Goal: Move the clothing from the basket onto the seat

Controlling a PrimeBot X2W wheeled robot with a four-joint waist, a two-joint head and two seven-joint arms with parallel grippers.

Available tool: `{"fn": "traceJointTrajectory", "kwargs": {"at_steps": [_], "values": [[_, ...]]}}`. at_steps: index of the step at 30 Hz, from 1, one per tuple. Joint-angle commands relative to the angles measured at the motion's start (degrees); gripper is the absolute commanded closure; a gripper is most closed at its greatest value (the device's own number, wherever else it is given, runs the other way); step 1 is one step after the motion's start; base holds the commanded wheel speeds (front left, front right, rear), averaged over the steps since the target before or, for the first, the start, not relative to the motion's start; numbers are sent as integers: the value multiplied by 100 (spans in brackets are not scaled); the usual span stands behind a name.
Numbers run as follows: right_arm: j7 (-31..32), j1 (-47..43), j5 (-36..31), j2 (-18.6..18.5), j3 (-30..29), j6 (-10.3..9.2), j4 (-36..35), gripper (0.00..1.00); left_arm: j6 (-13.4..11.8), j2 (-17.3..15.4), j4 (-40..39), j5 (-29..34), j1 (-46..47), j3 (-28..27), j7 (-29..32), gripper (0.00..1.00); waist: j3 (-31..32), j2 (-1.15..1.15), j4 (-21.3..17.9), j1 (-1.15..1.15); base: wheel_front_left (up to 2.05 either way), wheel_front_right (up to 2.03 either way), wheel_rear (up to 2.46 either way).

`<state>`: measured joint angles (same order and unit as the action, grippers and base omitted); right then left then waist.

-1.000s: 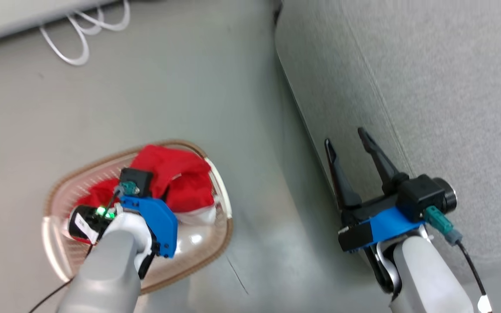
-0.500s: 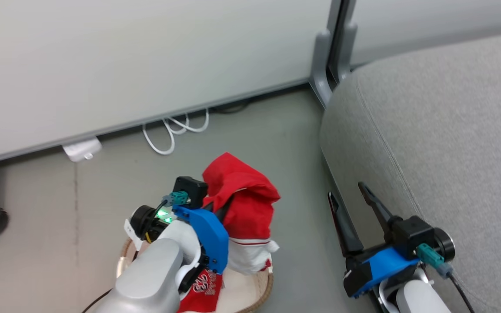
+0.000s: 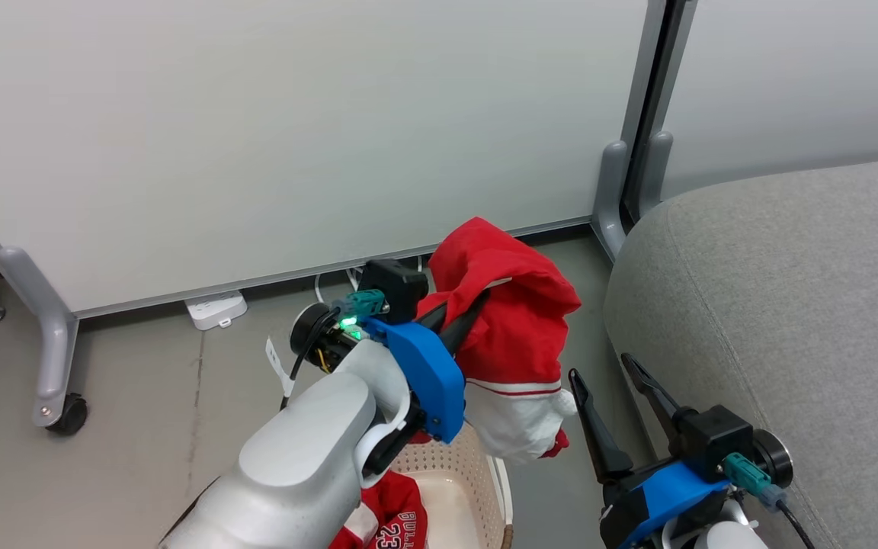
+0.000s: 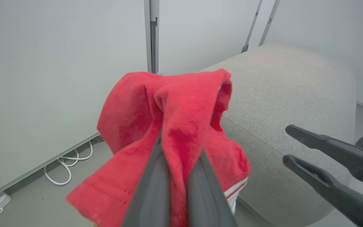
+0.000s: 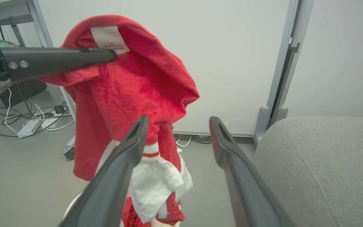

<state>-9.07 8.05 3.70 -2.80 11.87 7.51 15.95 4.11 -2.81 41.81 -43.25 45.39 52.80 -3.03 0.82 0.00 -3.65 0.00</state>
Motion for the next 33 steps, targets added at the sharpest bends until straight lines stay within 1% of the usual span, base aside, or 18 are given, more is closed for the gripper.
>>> {"fn": "traceJointTrajectory", "kwargs": {"at_steps": [1,6,14,27,33], "values": [[4,-61,-16,-15,3,-4,-40,0,-39,-16,-55,-72,139,45,9,100,18,0,56,0,0,0,0],[43,-128,-40,-15,-46,-4,-106,0,-92,-14,-166,-378,393,278,43,100,37,0,191,0,0,0,0],[70,-194,-31,-15,-72,-4,-148,0,-202,-14,-73,-709,599,519,-161,100,16,0,312,0,0,0,0],[96,-164,3,-15,-64,-4,-165,0,-249,-14,92,-1150,711,902,-338,100,-48,0,310,0,0,0,0],[248,51,-40,-15,66,-4,-32,0,-272,-14,94,-1278,797,1017,-397,100,-84,0,317,0,0,0,0]]}}
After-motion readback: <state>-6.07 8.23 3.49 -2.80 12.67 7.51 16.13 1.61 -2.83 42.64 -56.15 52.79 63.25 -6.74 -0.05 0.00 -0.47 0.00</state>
